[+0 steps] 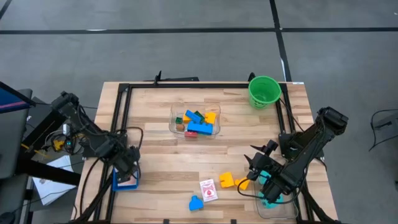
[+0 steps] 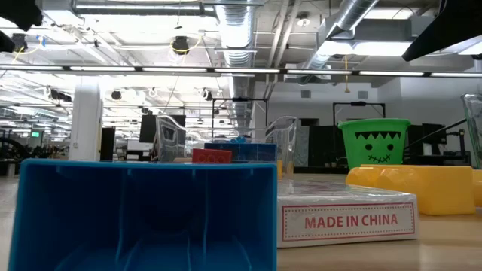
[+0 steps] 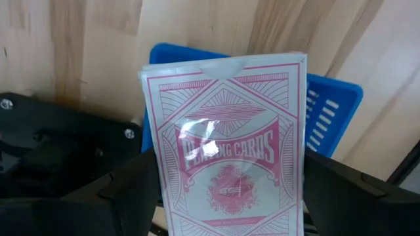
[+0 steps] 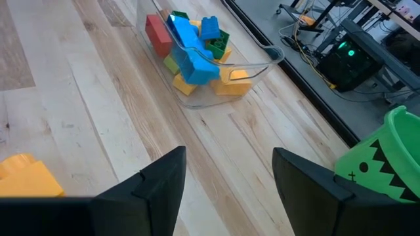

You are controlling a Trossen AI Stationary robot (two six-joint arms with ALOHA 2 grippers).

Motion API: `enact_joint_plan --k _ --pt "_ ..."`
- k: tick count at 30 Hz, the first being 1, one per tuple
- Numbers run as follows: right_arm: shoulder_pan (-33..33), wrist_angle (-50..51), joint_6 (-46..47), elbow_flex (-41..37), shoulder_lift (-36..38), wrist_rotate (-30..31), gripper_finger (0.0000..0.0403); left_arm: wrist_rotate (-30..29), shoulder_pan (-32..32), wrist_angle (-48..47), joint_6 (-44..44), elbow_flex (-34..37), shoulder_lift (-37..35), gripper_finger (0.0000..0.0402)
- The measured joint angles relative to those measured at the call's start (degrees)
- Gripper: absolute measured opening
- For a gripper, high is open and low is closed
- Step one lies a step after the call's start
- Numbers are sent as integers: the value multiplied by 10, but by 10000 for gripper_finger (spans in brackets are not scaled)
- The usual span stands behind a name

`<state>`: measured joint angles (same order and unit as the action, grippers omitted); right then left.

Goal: Pick & Place Toys
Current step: Put the pink playing card box into the blue bin

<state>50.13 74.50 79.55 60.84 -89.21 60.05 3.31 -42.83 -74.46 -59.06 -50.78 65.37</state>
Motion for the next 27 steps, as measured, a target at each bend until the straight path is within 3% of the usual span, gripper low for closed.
enact_joint_plan --k 7,13,27 --pt "0 -2 0 0 0 0 218 1 -37 4 -15 3 37 304" --pt "0 -4 0 0 0 0 218 38 -54 46 -29 44 58 303" --pt "-9 -4 0 0 0 0 218 42 -93 122 -29 72 65 303"
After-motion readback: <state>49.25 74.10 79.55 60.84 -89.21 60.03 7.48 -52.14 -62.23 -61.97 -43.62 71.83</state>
